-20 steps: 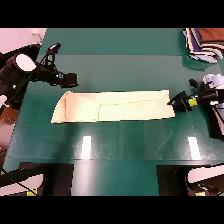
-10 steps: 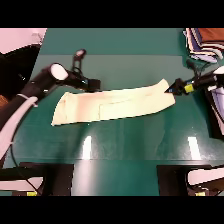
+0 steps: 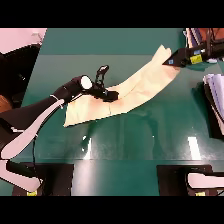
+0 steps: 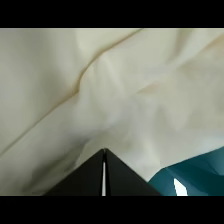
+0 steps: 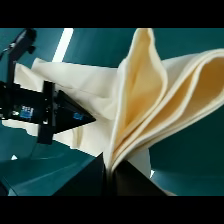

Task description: Fold the shirts.

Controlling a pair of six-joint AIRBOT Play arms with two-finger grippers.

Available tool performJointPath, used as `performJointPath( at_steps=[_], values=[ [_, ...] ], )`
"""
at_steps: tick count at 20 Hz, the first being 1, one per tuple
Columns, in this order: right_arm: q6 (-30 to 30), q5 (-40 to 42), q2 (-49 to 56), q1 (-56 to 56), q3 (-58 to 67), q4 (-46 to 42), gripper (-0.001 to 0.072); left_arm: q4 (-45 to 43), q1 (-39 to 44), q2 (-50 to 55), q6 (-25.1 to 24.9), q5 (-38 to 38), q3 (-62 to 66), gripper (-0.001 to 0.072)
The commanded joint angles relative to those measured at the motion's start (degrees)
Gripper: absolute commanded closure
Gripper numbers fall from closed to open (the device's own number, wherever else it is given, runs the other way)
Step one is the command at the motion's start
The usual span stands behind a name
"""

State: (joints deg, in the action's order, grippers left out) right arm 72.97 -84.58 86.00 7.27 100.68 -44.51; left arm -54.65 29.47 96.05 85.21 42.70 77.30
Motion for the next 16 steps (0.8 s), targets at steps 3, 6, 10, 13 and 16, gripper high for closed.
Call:
performJointPath(
  at_steps=[3,6,10,13,16],
  values=[
    [1.1,1.2,-0.3,8.2,3.7,0.9,0.0696,-0.6,1.0,1.3,-0.2,0.2,2.5,0.0682],
    [1.1,4.6,-0.3,11.3,3.7,4.9,0.0696,-0.5,1.5,2.5,-0.2,-0.2,2.6,0.0682],
    [-1.0,9.2,-0.2,16.1,3.7,5.9,0.0696,-0.7,-1.8,1.7,-0.2,2.9,6.1,0.0682],
    [-1.1,11.6,1.1,21.4,3.7,6.0,0.0696,-4.2,-8.9,-3.0,-0.2,7.4,10.6,0.0681],
    [-3.1,16.4,4.8,28.9,3.7,7.8,0.0694,-12.8,-17.4,-11.1,-0.2,10.1,14.0,0.0681]
  ],
)
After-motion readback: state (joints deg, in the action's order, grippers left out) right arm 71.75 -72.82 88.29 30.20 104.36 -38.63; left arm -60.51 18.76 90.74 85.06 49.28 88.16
